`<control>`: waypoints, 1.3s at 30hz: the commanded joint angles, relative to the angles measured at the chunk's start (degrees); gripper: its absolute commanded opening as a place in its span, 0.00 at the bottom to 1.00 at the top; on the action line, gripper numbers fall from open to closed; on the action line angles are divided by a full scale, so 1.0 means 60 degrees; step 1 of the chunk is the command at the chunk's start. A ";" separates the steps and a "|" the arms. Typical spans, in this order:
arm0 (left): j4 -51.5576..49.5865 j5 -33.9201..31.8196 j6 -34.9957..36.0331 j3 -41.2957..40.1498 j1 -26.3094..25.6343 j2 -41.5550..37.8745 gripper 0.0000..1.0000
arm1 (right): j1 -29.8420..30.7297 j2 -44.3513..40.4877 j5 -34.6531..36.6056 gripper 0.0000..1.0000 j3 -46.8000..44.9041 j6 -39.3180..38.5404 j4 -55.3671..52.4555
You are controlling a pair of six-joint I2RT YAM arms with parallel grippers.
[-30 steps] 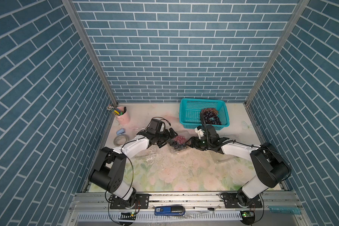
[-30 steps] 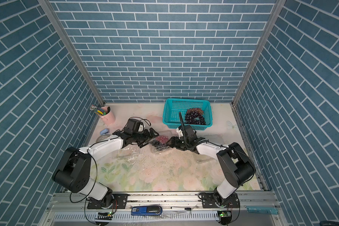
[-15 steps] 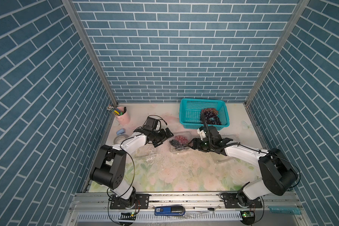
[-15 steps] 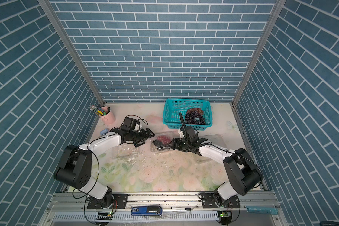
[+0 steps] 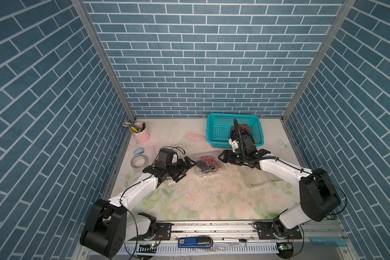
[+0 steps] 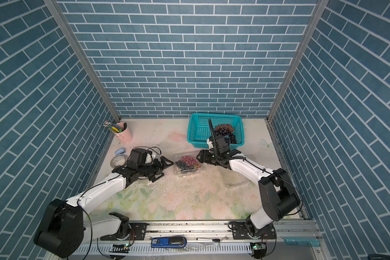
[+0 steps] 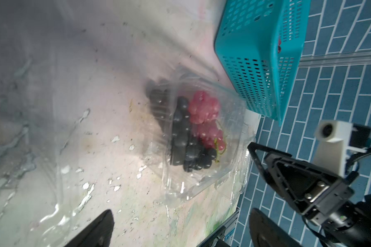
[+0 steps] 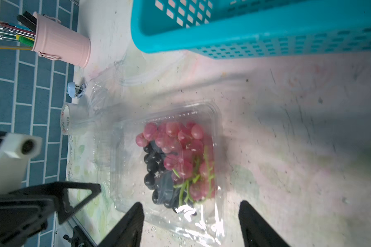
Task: Pack grapes into containers
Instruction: Adjust the packing box at the center of the board, then close the packing box at the center of the board.
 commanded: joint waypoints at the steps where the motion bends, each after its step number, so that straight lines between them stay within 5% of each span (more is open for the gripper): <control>1: 0.2266 0.0237 -0.1506 -0.0594 -0.0238 0.0372 0.97 | 0.0006 0.0806 -0.0101 0.71 0.0338 -0.0253 0.0140; 8: 0.5473 -0.0048 -0.2674 -0.1795 -0.0537 0.1240 0.87 | 0.0020 0.1166 -0.0571 0.71 0.0050 0.0641 0.1278; 21: 0.3978 -0.0838 -0.1872 -0.1921 -0.0583 0.0138 0.43 | 0.0109 0.0608 -0.0465 0.70 -0.1029 0.1609 0.2058; 39: 0.4907 -0.0800 -0.2105 -0.2367 -0.0898 0.0696 0.41 | 0.0361 0.0414 -0.0367 0.69 -0.1619 0.2465 0.2721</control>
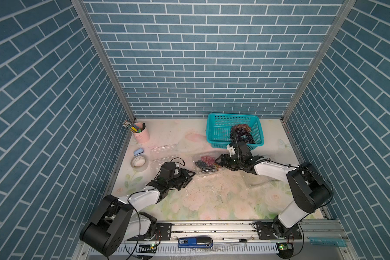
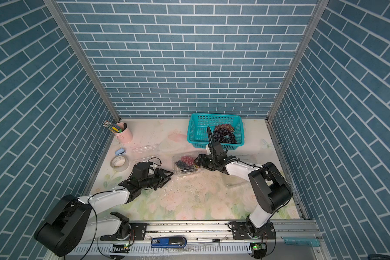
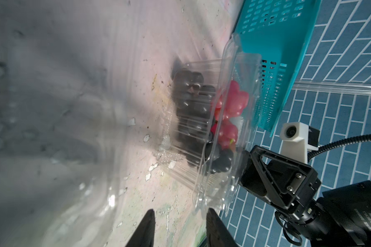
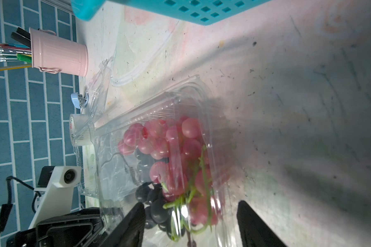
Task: Pack grapes into containers
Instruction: Close the packing box at the center of the board.
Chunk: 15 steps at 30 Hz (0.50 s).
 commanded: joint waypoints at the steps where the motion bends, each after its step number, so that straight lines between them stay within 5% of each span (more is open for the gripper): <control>1: 0.0626 -0.0115 -0.0034 0.0105 -0.0136 0.0491 0.41 | 0.0086 -0.0197 0.0071 0.69 -0.0138 0.0384 0.0270; 15: 0.1602 -0.0560 -0.0272 0.0109 -0.0352 0.1139 0.36 | 0.0234 -0.0176 0.0085 0.69 -0.0334 0.0483 0.0392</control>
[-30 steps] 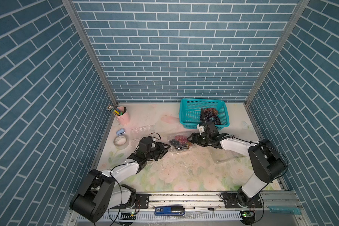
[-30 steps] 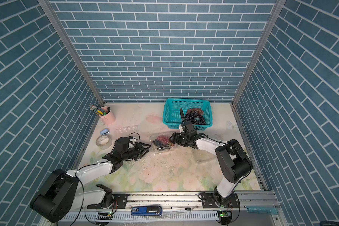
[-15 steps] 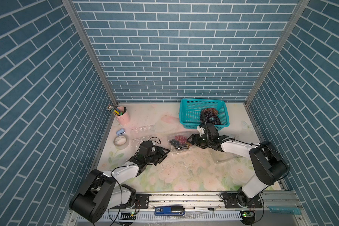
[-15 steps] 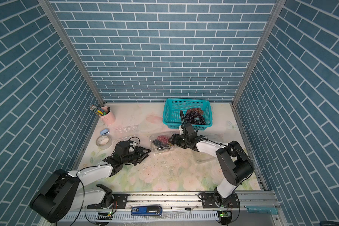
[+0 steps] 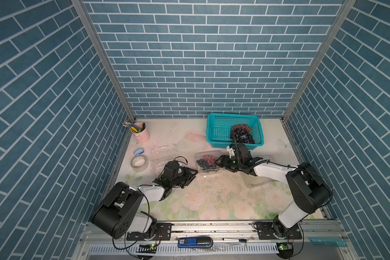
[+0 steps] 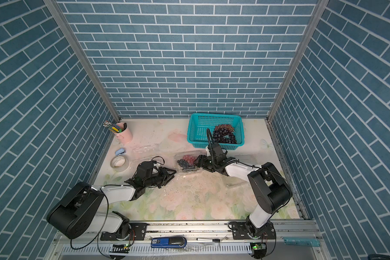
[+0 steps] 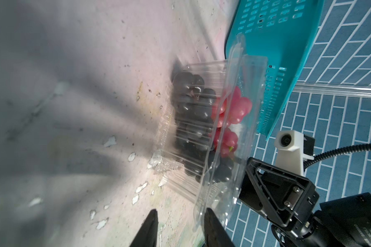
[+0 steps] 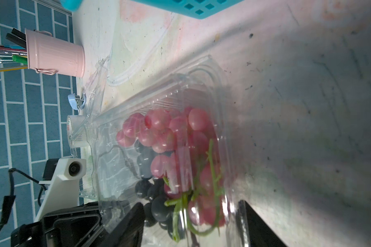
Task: Pack grapes into containers
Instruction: Close the packing box at the center of the board.
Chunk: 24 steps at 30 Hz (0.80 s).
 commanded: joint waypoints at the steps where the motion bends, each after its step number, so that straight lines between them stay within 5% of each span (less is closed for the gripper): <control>1: -0.0166 -0.0358 0.0156 0.0006 -0.0082 -0.0232 0.36 | 0.0121 -0.0179 -0.0090 0.68 -0.0160 0.0324 0.0178; 24: 0.0300 -0.0751 0.0126 -0.0035 -0.0108 -0.0262 0.24 | 0.0427 -0.0146 0.0057 0.67 -0.0494 0.0650 0.0523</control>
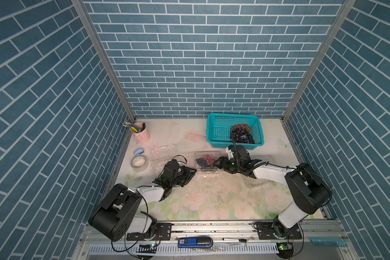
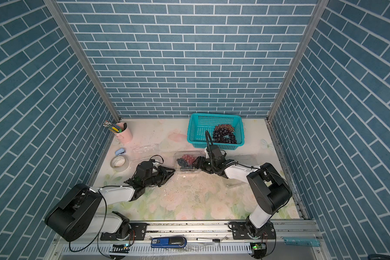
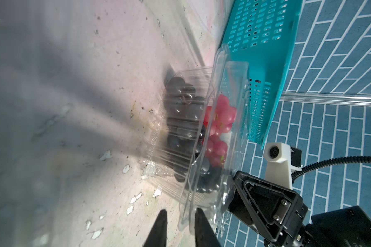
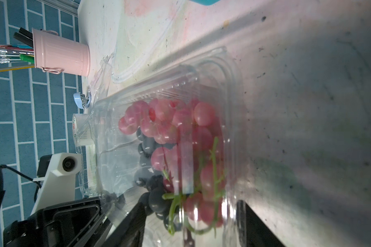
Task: Pack grapes into containers
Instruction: Close the packing box at the center of the board.
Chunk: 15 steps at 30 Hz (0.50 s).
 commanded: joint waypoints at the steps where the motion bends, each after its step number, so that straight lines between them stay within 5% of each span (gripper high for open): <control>1: 0.0166 -0.0201 0.0122 -0.0058 -0.0041 -0.0077 0.24 | 0.0136 -0.0115 -0.0015 0.67 -0.0152 0.0209 -0.0063; 15: 0.0488 -0.0577 0.0111 -0.0243 -0.0037 -0.0054 0.19 | 0.0168 -0.0029 -0.0056 0.67 -0.0108 0.0238 -0.0023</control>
